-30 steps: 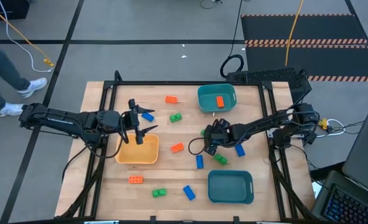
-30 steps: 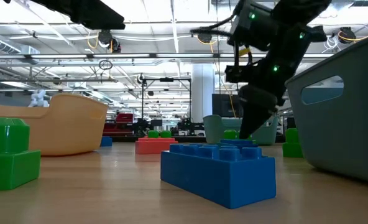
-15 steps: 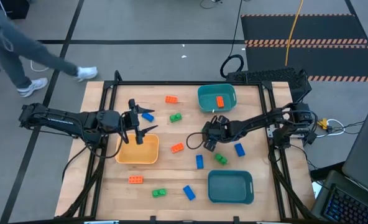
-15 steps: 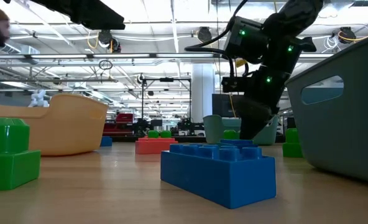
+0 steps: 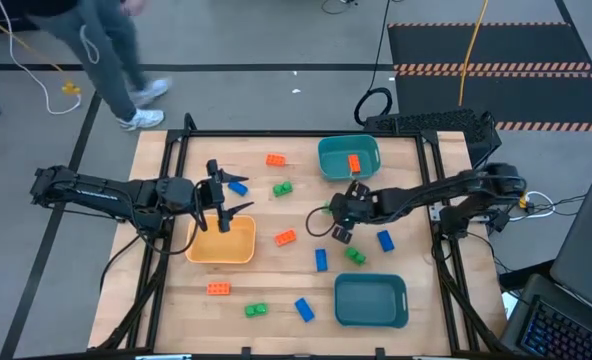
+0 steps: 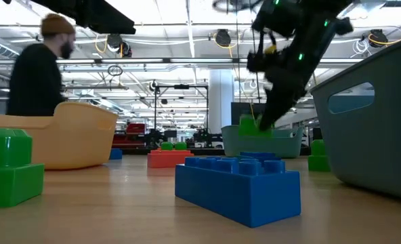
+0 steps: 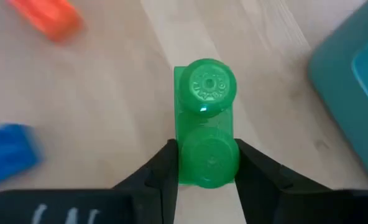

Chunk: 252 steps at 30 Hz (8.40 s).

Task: Sort & place blocks by color
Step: Put the green game piece into the yellow bin, then put the blue game piece into the blue bin

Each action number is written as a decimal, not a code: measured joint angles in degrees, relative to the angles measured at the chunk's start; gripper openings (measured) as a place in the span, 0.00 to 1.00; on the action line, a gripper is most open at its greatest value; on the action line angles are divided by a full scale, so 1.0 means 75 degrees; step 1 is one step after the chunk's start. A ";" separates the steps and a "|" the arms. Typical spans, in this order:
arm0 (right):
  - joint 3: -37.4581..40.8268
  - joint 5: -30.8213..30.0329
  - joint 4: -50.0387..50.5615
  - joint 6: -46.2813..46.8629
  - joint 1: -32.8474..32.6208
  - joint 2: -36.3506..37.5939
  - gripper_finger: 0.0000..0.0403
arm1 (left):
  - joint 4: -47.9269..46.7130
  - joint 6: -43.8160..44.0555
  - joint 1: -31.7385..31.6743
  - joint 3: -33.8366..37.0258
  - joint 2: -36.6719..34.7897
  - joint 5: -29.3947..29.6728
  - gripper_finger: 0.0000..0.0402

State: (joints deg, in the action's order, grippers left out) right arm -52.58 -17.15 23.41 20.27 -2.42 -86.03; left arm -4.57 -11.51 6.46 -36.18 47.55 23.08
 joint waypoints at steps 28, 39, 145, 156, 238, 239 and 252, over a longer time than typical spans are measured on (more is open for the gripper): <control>-0.0047 0.1523 -0.5900 -0.1590 -0.0416 -0.0439 0.29 | 0.0163 -0.0027 0.0000 0.0000 0.0000 0.0002 0.77; -0.2065 0.2169 -0.6223 -0.2079 -0.0327 -0.2373 0.28 | 0.0043 -0.0111 0.0000 0.0000 -0.0028 0.0002 0.77; 0.0253 0.2722 0.4971 0.5042 -0.0756 -0.0456 0.69 | -0.0389 0.0189 -0.0006 0.0000 -0.0341 0.0069 0.77; 0.0828 0.2748 0.4001 0.4354 -0.0613 -0.0433 0.60 | -0.0389 0.0195 -0.0006 0.0000 -0.0341 0.0069 0.77; 0.0028 0.2999 -0.1112 0.2715 -0.1248 0.1646 0.79 | -0.0172 0.0498 0.0367 0.0000 -0.0343 0.0197 0.77; -0.0074 0.3100 -0.1018 0.2600 -0.1148 0.1453 0.79 | -0.0173 0.0493 0.0367 0.0000 -0.0341 0.0197 0.77; -0.4320 0.1572 0.3617 0.0897 -0.0871 -0.2045 0.79 | -0.0182 0.0297 0.0367 0.0000 -0.0344 0.0200 0.77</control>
State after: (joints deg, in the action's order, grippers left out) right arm -84.98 -5.36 50.54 27.00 -8.95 -101.37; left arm -5.93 -9.28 9.21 -36.18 44.97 24.58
